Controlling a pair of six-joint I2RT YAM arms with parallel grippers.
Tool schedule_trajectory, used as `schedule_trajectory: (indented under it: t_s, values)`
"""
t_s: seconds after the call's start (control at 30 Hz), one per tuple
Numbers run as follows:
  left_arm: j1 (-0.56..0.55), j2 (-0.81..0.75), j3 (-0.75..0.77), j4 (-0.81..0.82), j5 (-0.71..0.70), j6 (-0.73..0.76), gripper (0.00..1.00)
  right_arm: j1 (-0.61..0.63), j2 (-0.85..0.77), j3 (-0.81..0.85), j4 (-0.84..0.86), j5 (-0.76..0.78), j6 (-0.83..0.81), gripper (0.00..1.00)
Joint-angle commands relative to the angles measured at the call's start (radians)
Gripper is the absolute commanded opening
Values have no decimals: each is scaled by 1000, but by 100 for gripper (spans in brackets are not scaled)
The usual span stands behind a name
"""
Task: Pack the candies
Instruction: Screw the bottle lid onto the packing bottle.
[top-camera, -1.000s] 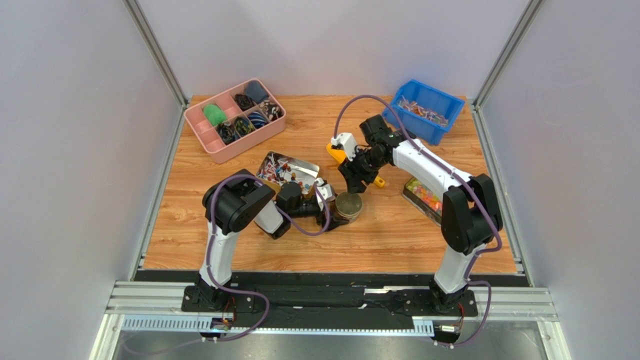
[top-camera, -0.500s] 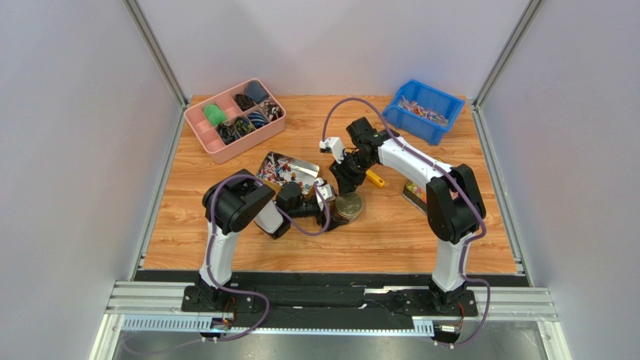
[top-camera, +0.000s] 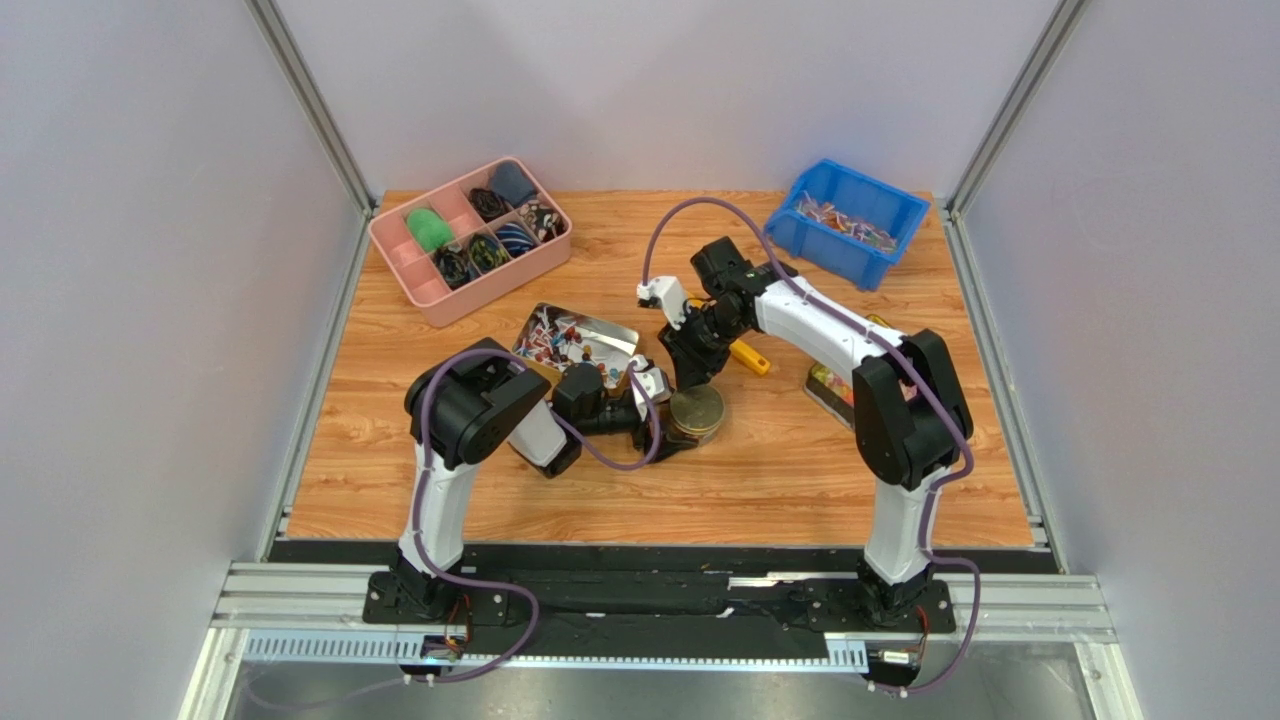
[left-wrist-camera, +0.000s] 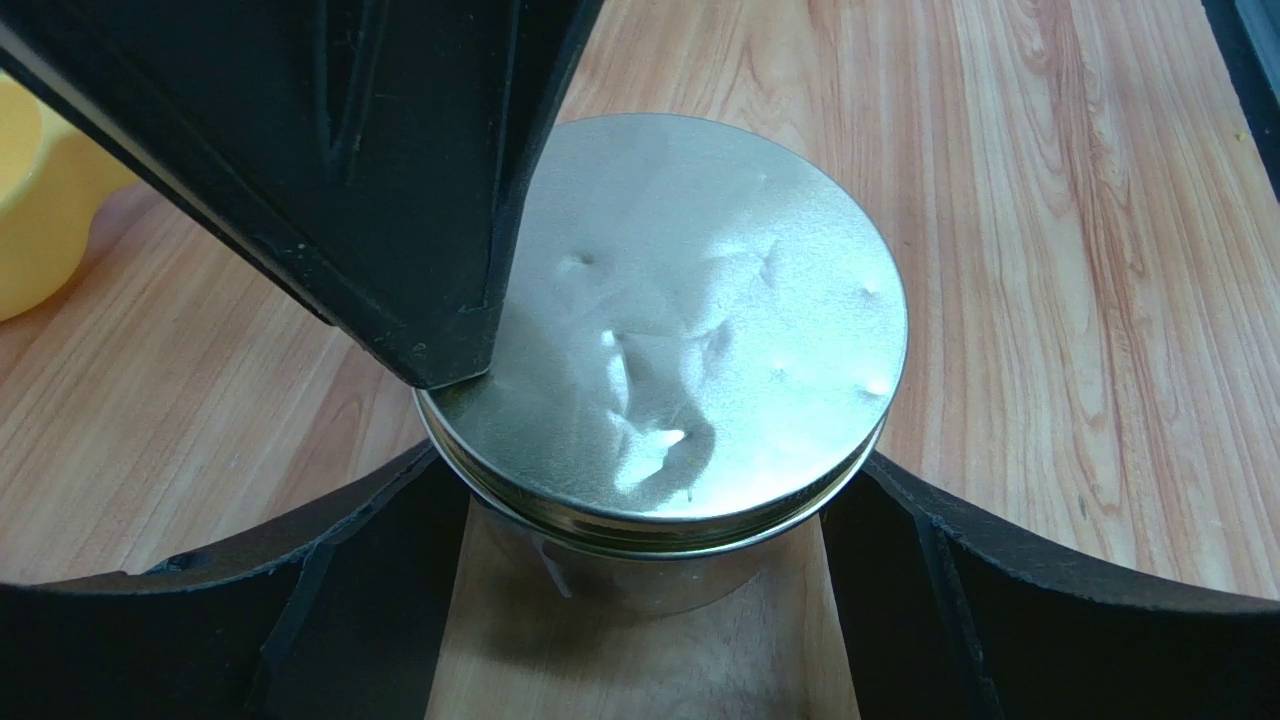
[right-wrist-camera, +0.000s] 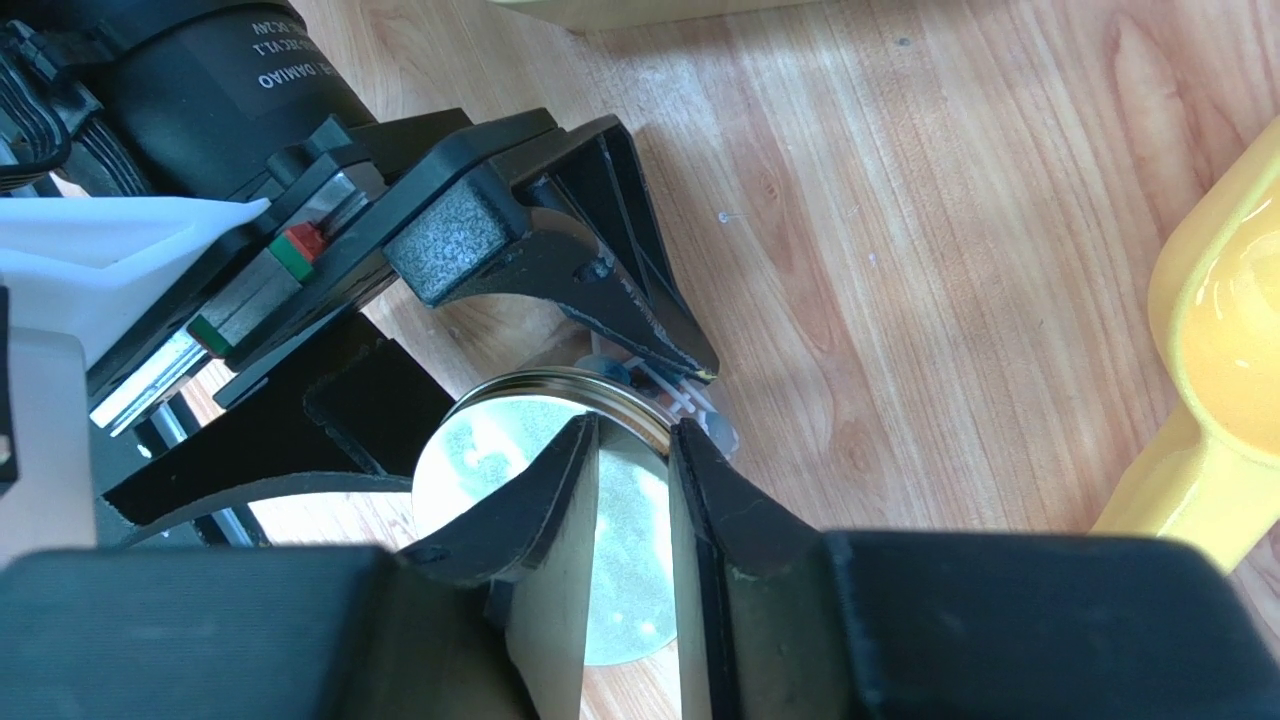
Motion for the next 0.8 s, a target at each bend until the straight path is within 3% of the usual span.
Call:
schedule_trajectory:
  t_s: [0.0, 0.77]
  values:
    - [5, -21, 22, 21, 2, 23, 57, 2, -36, -39, 7, 37, -12, 25]
    - [8, -24, 23, 12, -5, 21, 56, -63, -191, -224, 0, 81, -21, 24]
